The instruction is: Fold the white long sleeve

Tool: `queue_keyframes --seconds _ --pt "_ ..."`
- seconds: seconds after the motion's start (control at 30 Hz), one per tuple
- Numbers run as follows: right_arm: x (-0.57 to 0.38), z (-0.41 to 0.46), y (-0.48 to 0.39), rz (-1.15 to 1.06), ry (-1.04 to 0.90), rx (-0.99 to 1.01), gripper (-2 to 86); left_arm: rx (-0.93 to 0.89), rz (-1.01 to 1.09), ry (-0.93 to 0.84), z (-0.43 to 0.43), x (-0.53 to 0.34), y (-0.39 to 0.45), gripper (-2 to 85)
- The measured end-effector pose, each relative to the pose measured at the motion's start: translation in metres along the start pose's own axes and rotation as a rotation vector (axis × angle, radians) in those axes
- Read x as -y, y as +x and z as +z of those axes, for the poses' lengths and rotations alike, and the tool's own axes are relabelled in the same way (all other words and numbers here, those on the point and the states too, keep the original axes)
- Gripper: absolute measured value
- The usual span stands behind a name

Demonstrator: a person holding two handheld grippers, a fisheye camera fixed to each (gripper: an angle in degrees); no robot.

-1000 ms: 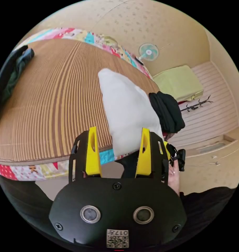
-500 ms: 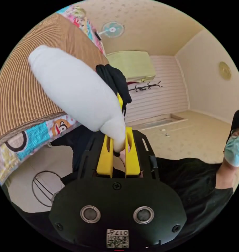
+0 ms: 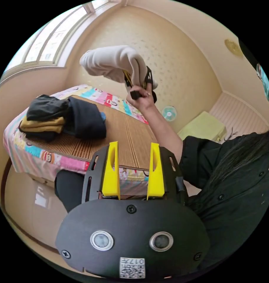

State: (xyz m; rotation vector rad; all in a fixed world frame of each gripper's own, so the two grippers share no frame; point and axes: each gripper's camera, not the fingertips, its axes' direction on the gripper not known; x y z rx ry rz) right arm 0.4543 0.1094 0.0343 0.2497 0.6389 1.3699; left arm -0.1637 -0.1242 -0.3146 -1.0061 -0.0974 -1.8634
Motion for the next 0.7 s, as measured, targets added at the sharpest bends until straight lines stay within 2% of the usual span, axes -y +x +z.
queue_keyframes --seconds 0.1,0.17,0.23,0.3,0.43,0.53,0.6,0.67,0.7 --pt "-0.006 0.088 0.09 0.104 0.017 -0.068 12.3 0.049 -0.145 0.041 -0.03 -0.022 -0.023 15.3" --pt "-0.049 0.119 0.185 0.453 0.023 -0.217 11.0 0.004 -0.263 0.063 -0.045 -0.038 -0.039 14.8" --pt "-0.096 0.115 0.234 0.664 0.004 -0.362 9.8 -0.007 -0.311 0.092 -0.056 -0.048 -0.042 14.0" --pt "-0.125 0.108 0.239 0.565 -0.05 -0.373 9.1 0.033 -0.324 0.113 -0.065 -0.056 -0.039 13.3" --pt "-0.161 0.102 0.164 0.238 -0.448 -0.546 10.9 0.14 -0.317 0.088 -0.062 -0.06 -0.033 12.7" --pt "-0.206 0.053 0.09 0.043 -0.702 -0.713 11.1 0.16 -0.224 -0.01 -0.035 -0.042 -0.023 11.7" --pt "-0.231 0.002 0.045 0.005 -0.771 -0.809 10.6 0.191 -0.135 -0.064 -0.012 -0.027 -0.011 8.6" --pt "-0.259 -0.074 -0.007 0.048 -0.799 -1.08 10.3 0.21 -0.001 -0.1 0.022 -0.006 0.01 0.6" --pt "-0.265 -0.093 -0.02 0.075 -0.792 -1.157 10.3 0.214 0.024 -0.103 0.032 -0.001 0.016 0.3"
